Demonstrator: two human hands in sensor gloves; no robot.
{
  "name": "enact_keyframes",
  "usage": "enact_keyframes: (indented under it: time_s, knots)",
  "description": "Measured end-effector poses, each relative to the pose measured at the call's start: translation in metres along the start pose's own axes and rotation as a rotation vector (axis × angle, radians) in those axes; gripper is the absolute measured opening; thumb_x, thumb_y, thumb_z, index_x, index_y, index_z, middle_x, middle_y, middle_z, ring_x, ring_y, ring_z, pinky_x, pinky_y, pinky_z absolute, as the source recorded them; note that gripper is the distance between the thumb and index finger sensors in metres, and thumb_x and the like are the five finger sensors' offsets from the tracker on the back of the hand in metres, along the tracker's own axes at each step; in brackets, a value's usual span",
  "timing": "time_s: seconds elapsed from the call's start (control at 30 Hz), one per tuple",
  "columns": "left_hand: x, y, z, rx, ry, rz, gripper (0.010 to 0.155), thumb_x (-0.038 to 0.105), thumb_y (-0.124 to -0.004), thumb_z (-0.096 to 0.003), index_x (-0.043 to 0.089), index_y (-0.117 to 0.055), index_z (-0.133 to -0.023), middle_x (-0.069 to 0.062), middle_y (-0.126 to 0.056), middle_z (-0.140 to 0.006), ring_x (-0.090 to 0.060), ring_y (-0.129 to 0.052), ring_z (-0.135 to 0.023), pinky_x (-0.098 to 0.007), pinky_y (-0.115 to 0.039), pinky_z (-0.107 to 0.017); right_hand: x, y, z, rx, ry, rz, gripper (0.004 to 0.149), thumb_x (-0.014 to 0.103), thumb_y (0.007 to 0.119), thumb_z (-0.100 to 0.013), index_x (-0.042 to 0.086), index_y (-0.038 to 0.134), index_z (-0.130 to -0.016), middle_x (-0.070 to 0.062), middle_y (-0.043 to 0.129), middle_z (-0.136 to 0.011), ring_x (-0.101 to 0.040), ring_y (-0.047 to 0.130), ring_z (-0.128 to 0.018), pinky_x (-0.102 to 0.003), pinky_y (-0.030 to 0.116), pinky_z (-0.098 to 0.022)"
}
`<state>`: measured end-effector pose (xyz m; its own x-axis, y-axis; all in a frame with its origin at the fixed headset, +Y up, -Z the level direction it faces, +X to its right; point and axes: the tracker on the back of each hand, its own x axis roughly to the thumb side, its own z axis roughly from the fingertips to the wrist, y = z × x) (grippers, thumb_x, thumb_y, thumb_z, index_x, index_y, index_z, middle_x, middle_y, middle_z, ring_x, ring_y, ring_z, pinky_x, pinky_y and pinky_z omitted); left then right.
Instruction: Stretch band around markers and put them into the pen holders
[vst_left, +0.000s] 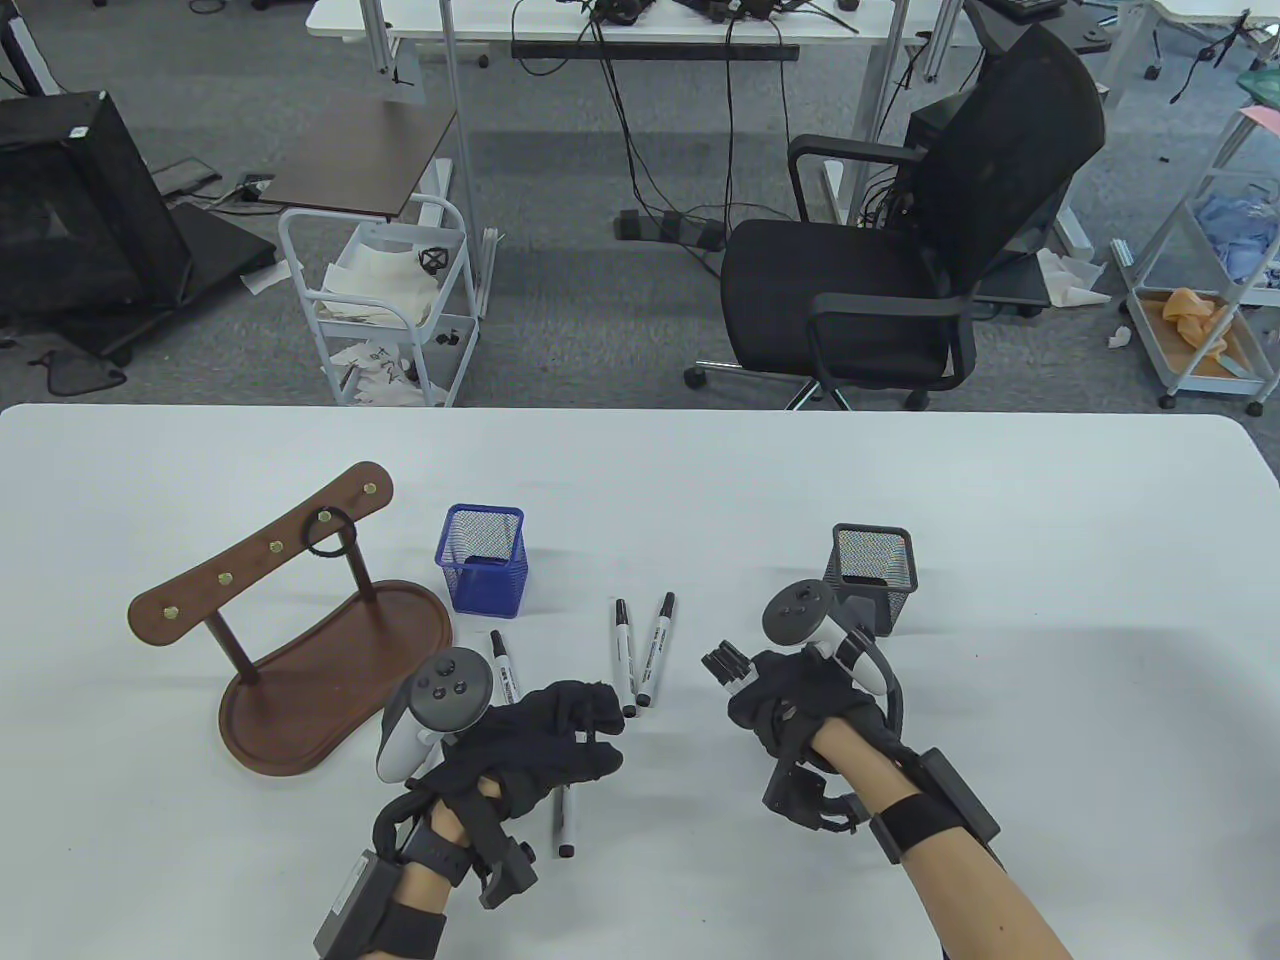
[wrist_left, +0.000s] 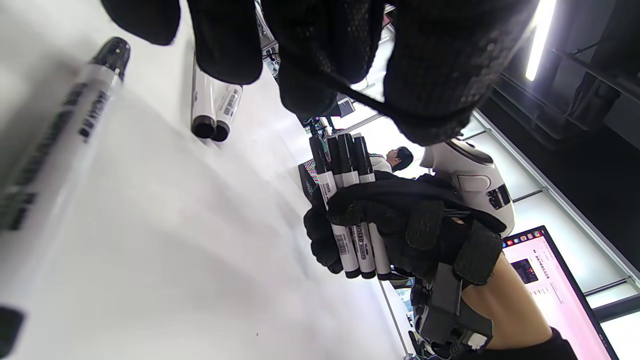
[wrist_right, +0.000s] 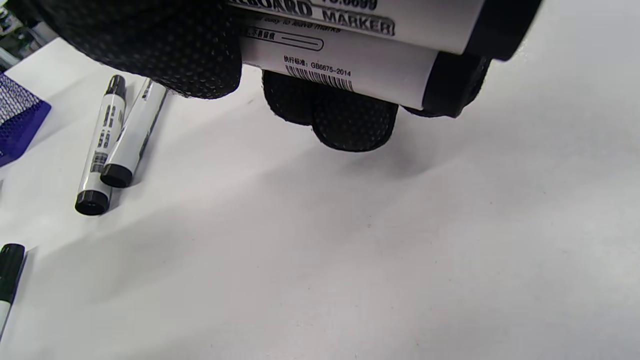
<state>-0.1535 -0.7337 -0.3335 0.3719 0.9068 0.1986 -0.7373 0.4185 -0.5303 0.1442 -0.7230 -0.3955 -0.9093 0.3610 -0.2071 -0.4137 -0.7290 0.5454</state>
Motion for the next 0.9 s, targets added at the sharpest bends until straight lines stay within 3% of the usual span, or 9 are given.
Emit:
enact_keyframes:
  time_s: [0.3,0.57,0.73,0.9]
  knots:
    - [0.0,-0.003,-0.002,-0.01,-0.002,-0.008,0.07,0.041,-0.092,-0.0516,0.013,-0.06,-0.107,-0.011,-0.079,-0.11,-0.048,-0.064,-0.106,-0.071,-0.051,-0.075,0.0,0.005,0.002,-0.01,-0.083,0.024,0.042,0.034,0.089,-0.049,0.025,0.068,-0.085,-0.001,0.089,-0.083,-0.024,0.098,-0.065,-0.05,0.081,-0.061]
    - [0.0,-0.007,-0.004,0.004,0.006,-0.04,0.074,0.04,-0.091,-0.0517,0.012,-0.055,-0.11,-0.013,-0.072,-0.115,-0.051,-0.055,-0.11,-0.072,-0.049,-0.076,0.03,0.018,0.026,-0.041,-0.235,0.193,0.042,0.032,0.09,-0.049,0.027,0.069,-0.085,0.0,0.089,-0.084,-0.026,0.096,-0.066,-0.052,0.078,-0.063]
    - [0.003,-0.01,-0.005,-0.031,-0.006,-0.061,0.077,0.041,-0.093,-0.0504,0.012,-0.055,-0.111,-0.014,-0.071,-0.116,-0.052,-0.052,-0.111,-0.073,-0.048,-0.076,0.05,0.032,0.038,0.073,-0.349,0.197,0.042,0.031,0.089,-0.05,0.028,0.068,-0.086,0.0,0.087,-0.085,-0.027,0.094,-0.069,-0.052,0.075,-0.065]
    - [0.003,-0.01,-0.005,-0.028,-0.014,-0.068,0.078,0.041,-0.093,-0.0499,0.012,-0.055,-0.111,-0.014,-0.071,-0.116,-0.052,-0.052,-0.112,-0.073,-0.048,-0.076,0.065,0.041,0.043,0.101,-0.399,0.188,0.042,0.032,0.088,-0.05,0.028,0.067,-0.086,0.0,0.087,-0.085,-0.027,0.094,-0.069,-0.052,0.075,-0.065]
